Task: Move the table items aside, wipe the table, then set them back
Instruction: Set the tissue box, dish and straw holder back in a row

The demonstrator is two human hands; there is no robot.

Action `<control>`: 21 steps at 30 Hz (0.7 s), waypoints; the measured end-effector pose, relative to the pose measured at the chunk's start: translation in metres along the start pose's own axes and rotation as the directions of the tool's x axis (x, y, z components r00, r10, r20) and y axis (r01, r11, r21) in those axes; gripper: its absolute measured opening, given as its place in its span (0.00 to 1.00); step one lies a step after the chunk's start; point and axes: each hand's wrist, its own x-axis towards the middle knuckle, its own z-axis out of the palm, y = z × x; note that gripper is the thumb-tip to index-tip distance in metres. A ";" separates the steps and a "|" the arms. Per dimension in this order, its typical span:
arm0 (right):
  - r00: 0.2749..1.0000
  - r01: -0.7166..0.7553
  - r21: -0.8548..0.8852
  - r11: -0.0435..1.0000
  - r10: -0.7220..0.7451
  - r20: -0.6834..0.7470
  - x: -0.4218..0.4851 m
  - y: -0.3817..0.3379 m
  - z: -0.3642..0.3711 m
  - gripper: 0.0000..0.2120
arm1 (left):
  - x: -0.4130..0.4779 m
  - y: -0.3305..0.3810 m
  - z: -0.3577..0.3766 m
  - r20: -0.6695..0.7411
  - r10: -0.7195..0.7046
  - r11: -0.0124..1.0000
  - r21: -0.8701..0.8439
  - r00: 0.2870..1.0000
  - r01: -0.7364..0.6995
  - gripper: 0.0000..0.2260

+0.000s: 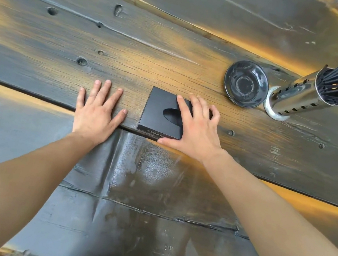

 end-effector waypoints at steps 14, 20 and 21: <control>0.873 -0.411 0.419 0.810 0.482 -0.076 -0.035 0.123 -0.003 0.38 | -0.153 0.165 0.046 -0.050 -0.202 0.930 -0.323 0.978 0.175 0.34; 0.758 -0.519 0.648 0.557 0.650 0.049 -0.011 0.162 0.008 0.37 | -0.143 0.237 0.068 0.052 -0.326 0.914 -0.239 0.944 0.329 0.42; 0.742 -0.522 0.686 0.506 0.666 0.074 -0.006 0.165 0.007 0.34 | -0.141 0.240 0.070 0.058 -0.348 0.914 -0.200 0.936 0.352 0.43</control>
